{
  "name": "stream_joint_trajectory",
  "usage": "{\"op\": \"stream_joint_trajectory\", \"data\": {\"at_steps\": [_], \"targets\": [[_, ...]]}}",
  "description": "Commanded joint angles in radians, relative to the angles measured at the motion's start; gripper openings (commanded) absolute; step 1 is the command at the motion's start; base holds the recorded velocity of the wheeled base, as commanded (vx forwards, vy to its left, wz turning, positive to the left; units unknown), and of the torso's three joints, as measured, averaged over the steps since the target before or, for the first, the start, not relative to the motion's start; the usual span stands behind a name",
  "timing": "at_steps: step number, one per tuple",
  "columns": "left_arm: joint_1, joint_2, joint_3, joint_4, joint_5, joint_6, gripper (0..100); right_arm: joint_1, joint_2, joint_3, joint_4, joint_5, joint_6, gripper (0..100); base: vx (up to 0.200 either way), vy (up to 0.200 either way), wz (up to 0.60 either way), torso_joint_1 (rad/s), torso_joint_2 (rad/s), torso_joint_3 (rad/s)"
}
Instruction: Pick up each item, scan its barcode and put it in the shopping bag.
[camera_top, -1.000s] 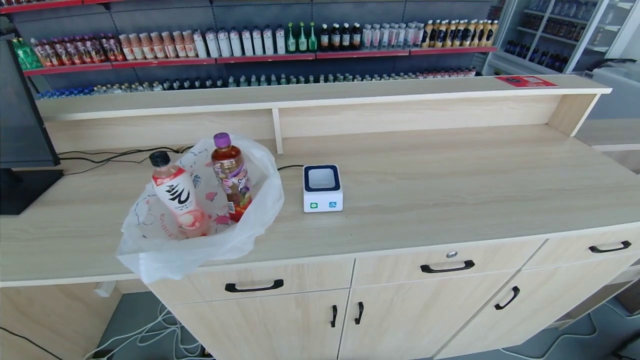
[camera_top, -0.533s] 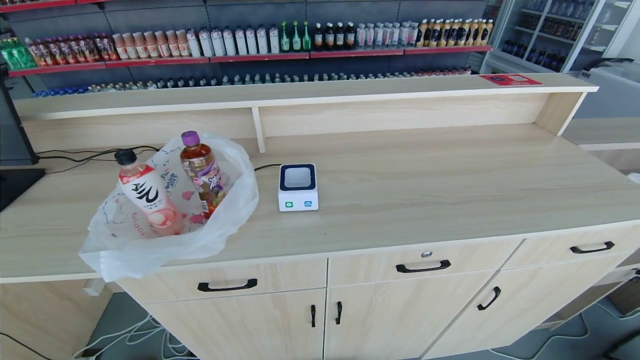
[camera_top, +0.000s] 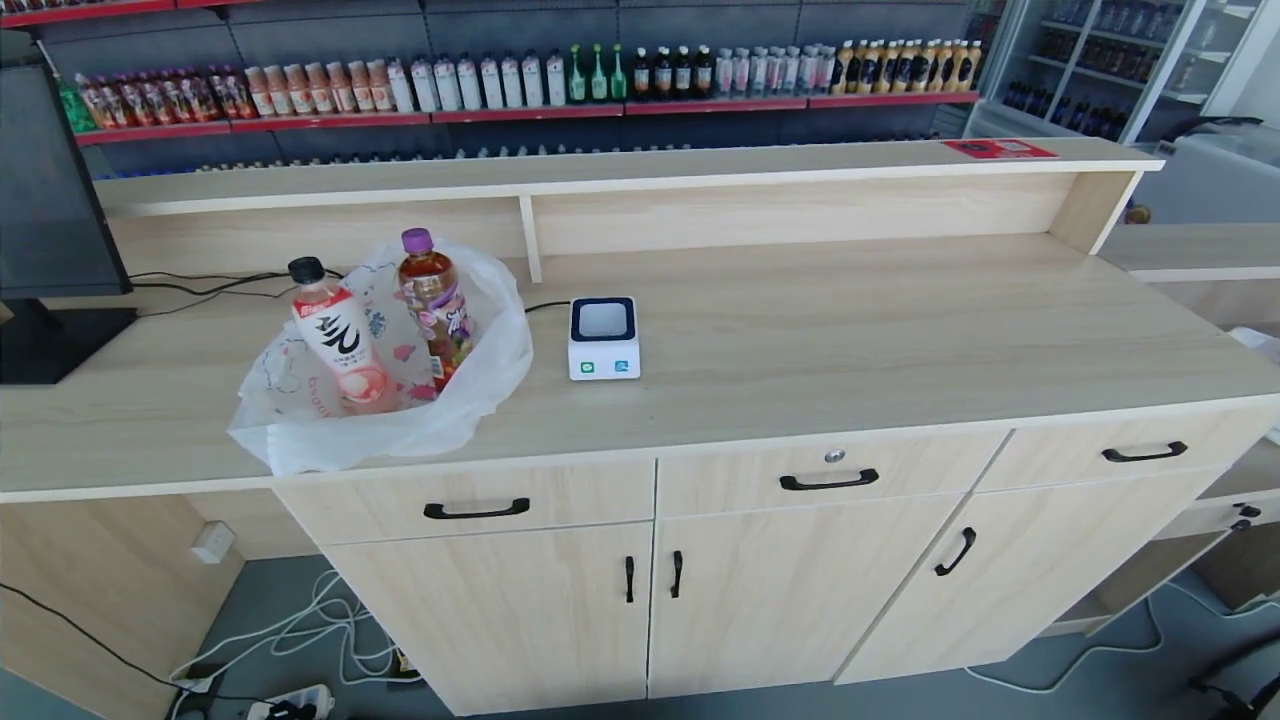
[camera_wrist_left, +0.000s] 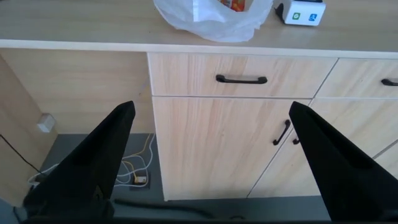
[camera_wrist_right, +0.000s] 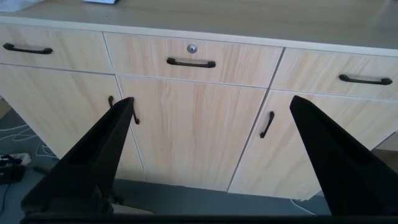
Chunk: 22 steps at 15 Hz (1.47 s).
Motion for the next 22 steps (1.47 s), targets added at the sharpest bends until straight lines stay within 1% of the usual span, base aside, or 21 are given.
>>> {"op": "stream_joint_trajectory", "data": {"at_steps": [1,2,18,22], "targets": [[0.000,0.000,0.000,0.000,0.000,0.000,100,0.000,0.002,0.000,0.000,0.000,0.000,100,-0.200,0.000,0.00,0.007,0.00,0.002],[0.000,0.000,0.000,0.000,0.000,0.000,100,0.000,0.002,0.000,0.000,0.000,0.000,100,-0.200,0.000,0.00,-0.002,0.01,0.012],[0.000,0.000,0.000,0.000,0.000,-0.002,100,0.000,0.002,0.000,0.000,0.000,-0.005,100,0.000,0.000,0.00,0.000,0.00,0.000],[0.000,0.000,0.000,0.000,0.000,-0.002,100,0.000,0.002,0.000,0.000,0.000,-0.003,100,0.000,0.000,0.00,-0.052,-0.16,-0.200]]}}
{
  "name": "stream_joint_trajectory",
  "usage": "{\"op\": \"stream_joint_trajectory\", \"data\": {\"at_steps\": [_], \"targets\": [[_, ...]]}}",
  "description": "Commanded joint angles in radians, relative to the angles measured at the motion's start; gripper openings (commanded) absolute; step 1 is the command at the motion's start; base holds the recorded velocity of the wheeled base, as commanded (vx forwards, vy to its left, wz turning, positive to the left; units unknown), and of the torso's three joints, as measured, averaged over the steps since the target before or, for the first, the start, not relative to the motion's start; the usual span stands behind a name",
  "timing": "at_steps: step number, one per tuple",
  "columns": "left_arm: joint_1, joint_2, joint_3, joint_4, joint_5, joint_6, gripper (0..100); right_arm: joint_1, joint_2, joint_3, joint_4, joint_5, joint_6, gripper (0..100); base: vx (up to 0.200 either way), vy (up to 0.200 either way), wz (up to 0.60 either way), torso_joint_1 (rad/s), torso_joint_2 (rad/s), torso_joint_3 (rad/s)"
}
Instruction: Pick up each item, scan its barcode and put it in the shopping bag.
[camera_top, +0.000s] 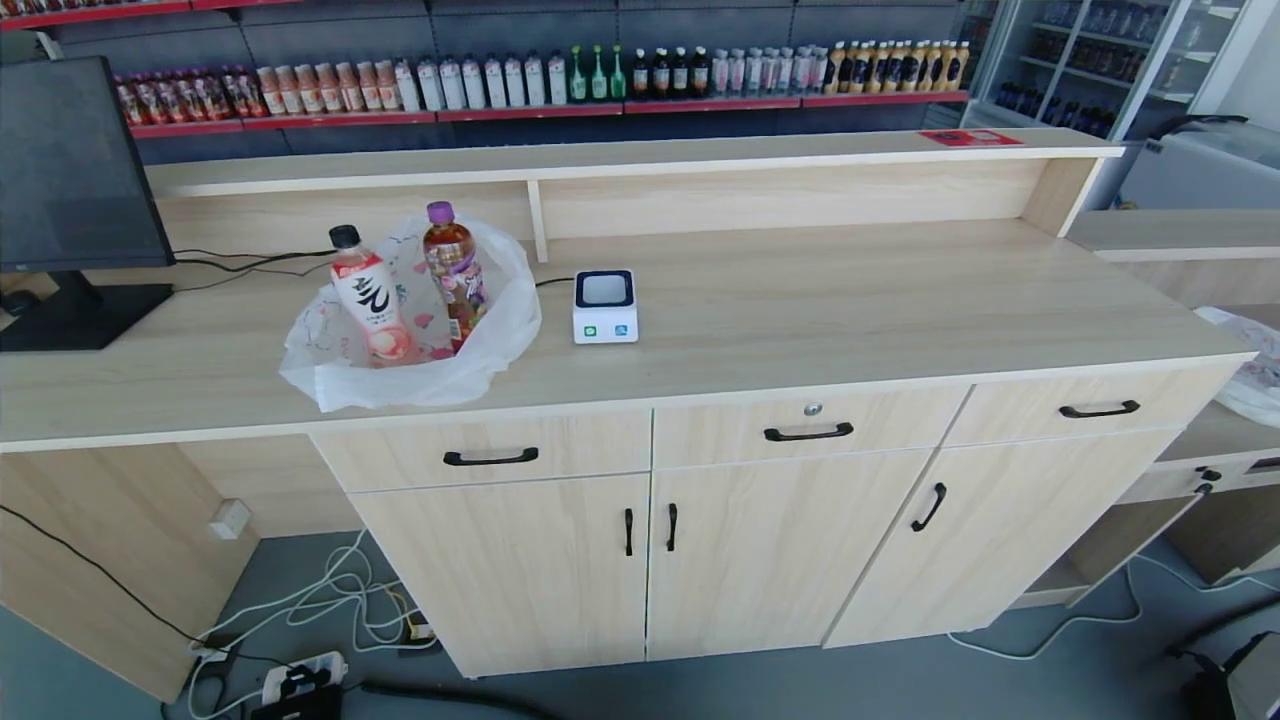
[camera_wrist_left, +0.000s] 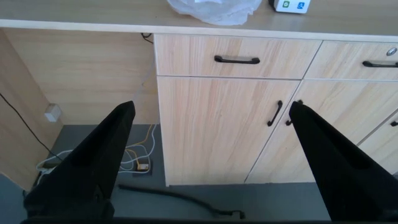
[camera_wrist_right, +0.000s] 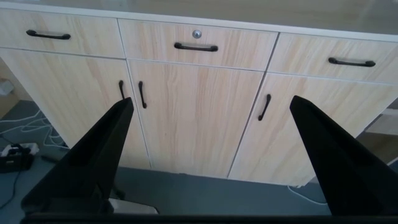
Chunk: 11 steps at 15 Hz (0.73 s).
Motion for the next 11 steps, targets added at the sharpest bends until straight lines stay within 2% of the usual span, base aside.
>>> {"op": "stream_joint_trajectory", "data": {"at_steps": [1,11], "targets": [[0.000,0.000,0.000,0.000,0.000,0.000,100,0.000,0.001,0.000,0.000,0.000,0.000,100,0.000,0.000,0.00,-0.022,-0.06,-0.090],[0.000,0.000,0.000,0.000,0.000,0.000,100,0.000,0.001,0.000,0.000,-0.006,-0.003,100,0.000,0.000,0.00,0.000,0.00,-0.006]]}}
